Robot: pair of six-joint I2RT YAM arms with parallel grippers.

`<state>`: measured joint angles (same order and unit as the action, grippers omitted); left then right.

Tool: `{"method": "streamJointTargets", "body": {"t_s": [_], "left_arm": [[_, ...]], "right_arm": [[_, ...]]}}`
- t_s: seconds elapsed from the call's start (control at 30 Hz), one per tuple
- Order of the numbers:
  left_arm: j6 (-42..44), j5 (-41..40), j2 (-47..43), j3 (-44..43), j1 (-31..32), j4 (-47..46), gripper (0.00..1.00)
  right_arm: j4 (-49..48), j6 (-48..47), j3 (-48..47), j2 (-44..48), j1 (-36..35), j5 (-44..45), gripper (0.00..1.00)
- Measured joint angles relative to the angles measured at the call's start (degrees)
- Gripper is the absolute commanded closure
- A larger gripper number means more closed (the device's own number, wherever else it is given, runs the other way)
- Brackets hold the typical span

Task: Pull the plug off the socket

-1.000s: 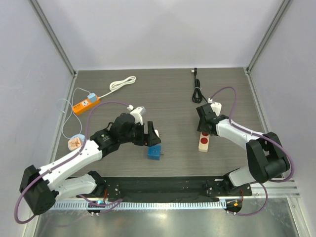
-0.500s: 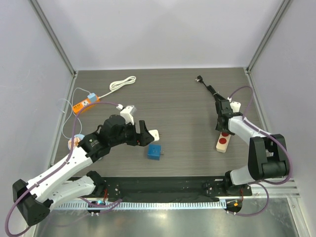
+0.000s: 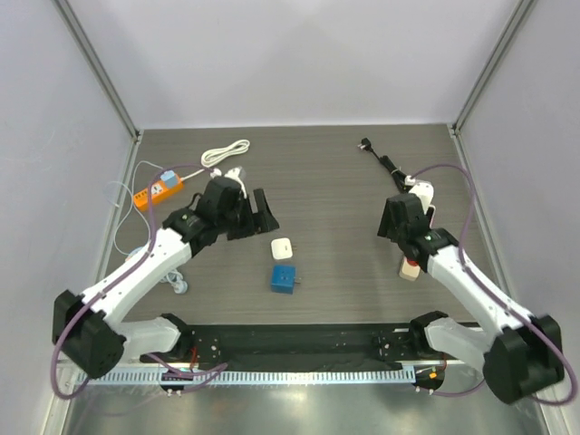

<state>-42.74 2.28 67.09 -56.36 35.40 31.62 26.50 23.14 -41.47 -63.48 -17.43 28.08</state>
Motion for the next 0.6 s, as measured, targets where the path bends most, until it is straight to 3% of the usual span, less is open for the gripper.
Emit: {"method": "streamJointTargets", "body": {"t_s": [0.23,0.43,0.6], "left_arm": [[-6.97,1.46,10.84,-6.78,-6.36,-6.19,0.26],[-12.90,-2.99,18.82,-8.70,-13.49,-14.49,0.21],[-19.98,-10.03,21.09,-2.27,-20.81,-29.38,0.25]], "right_arm": [[-7.63,2.32,11.72,17.20,-1.70,-15.10,0.30],[-13.46,4.00,17.97,14.21,-1.75,-26.64,0.30],[-15.37,3.93,18.95,14.49,-1.75,-30.67,0.29]]}}
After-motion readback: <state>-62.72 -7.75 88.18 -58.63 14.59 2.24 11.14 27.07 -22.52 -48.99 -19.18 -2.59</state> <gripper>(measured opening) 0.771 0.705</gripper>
